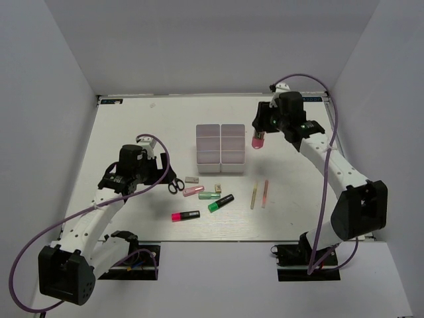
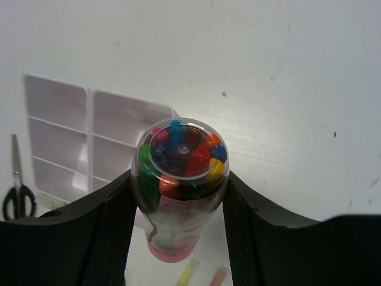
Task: Sort the stationery into containers
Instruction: Pick up the stationery from the center of the board, then place the stationery in the storage box.
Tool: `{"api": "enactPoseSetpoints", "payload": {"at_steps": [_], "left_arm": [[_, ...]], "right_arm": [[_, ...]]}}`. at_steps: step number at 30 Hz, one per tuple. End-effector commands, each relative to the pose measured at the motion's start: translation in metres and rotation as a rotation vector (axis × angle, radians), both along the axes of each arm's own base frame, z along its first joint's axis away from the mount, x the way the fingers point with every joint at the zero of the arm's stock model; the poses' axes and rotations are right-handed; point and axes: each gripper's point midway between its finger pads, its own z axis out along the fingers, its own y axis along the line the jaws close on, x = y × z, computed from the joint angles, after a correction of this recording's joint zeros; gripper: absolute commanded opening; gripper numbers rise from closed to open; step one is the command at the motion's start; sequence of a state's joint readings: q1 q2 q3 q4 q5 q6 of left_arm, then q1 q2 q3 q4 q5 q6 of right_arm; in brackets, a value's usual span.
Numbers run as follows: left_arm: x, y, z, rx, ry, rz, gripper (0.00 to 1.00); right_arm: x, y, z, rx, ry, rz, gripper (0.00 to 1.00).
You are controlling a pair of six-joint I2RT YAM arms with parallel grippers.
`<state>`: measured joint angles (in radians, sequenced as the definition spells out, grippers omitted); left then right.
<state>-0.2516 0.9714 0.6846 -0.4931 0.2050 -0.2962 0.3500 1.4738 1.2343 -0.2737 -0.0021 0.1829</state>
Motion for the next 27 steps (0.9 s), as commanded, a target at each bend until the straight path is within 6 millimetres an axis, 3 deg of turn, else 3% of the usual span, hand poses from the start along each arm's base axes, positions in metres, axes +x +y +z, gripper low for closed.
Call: {"api": "enactPoseSetpoints", "payload": {"at_steps": [1, 3, 5, 8, 12, 20, 27], "left_arm": [[0.006, -0.005, 0.015, -0.020, -0.039, -0.024, 1.00], [0.005, -0.006, 0.014, -0.022, -0.038, -0.033, 1.00], [0.006, -0.006, 0.016, -0.023, -0.046, -0.035, 1.00], [0.005, -0.006, 0.012, -0.020, -0.039, -0.037, 1.00], [0.005, -0.006, 0.010, -0.016, -0.042, -0.048, 1.00], [0.005, -0.007, 0.001, -0.005, -0.018, -0.063, 1.00], [0.004, -0.008, -0.002, -0.004, -0.007, -0.072, 1.00]], "right_arm": [[0.021, 0.031, 0.064, 0.118, -0.149, 0.100, 0.00], [0.027, 0.043, 0.086, 0.161, -0.188, 0.141, 0.00], [0.037, 0.059, 0.086, 0.197, -0.196, 0.189, 0.00], [0.035, 0.091, 0.091, 0.265, -0.235, 0.378, 0.00], [0.028, 0.116, 0.092, 0.271, -0.316, 0.579, 0.00], [0.033, 0.131, 0.090, 0.221, -0.482, 0.798, 0.00], [0.044, 0.133, 0.063, 0.111, -0.573, 0.862, 0.00]]}}
